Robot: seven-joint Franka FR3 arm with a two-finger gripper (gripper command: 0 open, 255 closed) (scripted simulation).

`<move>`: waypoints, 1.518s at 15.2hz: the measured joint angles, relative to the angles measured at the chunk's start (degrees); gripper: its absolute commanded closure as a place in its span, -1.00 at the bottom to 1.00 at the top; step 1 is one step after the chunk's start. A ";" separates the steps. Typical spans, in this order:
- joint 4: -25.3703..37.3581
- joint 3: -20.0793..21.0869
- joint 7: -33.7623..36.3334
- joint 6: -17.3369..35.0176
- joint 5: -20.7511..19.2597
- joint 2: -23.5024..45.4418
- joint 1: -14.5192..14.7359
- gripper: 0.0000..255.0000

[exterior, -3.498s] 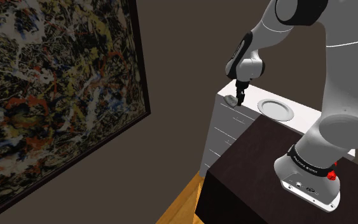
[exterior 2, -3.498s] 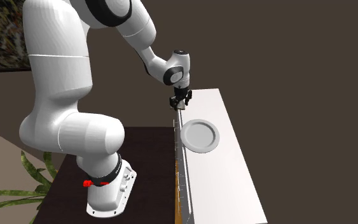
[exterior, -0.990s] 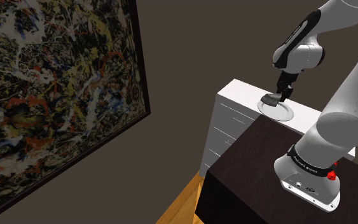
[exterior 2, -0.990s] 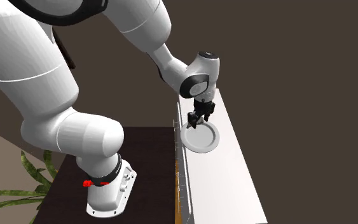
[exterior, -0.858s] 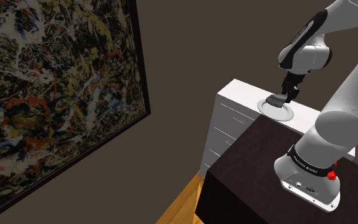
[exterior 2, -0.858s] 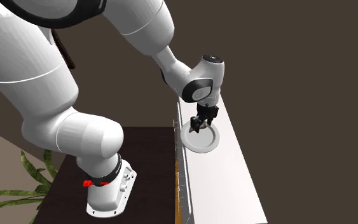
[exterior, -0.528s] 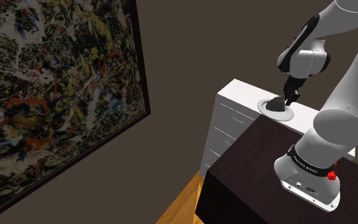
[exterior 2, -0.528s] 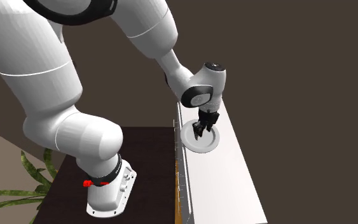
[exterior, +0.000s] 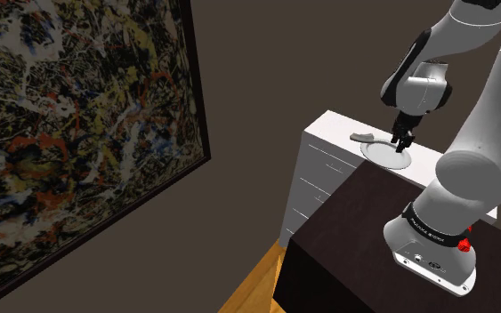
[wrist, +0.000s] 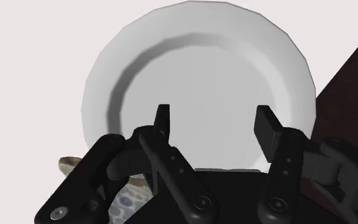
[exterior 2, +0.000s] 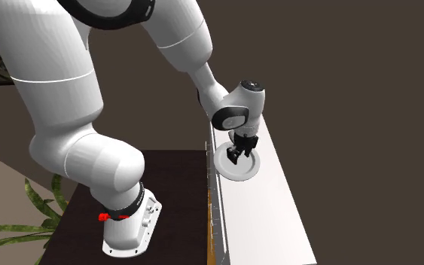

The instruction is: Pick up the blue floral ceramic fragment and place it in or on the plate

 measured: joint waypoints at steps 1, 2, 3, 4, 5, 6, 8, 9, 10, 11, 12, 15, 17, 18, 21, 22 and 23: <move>0.88 0.05 1.63 -0.96 0.27 0.03 0.73 -1.00; 1.97 0.17 3.58 -2.08 0.64 0.12 1.56 -1.00; 2.96 0.09 5.72 -3.27 0.82 0.01 2.50 -1.00; 4.20 0.22 7.89 -4.50 1.22 0.15 3.33 -1.00; 5.33 0.45 10.00 -5.56 1.75 0.35 4.09 -1.00; 7.05 1.12 11.73 -6.69 2.83 1.17 4.42 -1.00; 10.61 1.62 15.67 -9.55 3.98 2.12 5.44 -1.00; 12.08 1.84 17.44 -10.67 4.61 2.57 5.78 -1.00; 14.06 2.30 19.29 -11.96 5.46 3.43 6.07 -1.00; 16.29 2.63 20.82 -13.42 6.26 4.35 6.04 -1.00; 17.79 2.77 22.43 -14.49 6.74 4.83 6.31 -1.00; 19.49 3.94 23.08 -14.57 8.61 6.81 5.77 -1.00; 19.52 4.85 22.41 -13.57 9.90 8.06 5.15 -1.00; 19.61 5.29 21.99 -13.14 10.51 8.68 4.77 -1.00; 19.65 6.44 20.99 -11.90 12.00 10.16 3.91 -1.00; 19.64 6.54 20.90 -11.78 12.13 10.28 3.84 -1.00; 19.68 6.60 20.86 -11.74 12.20 10.36 3.79 -1.00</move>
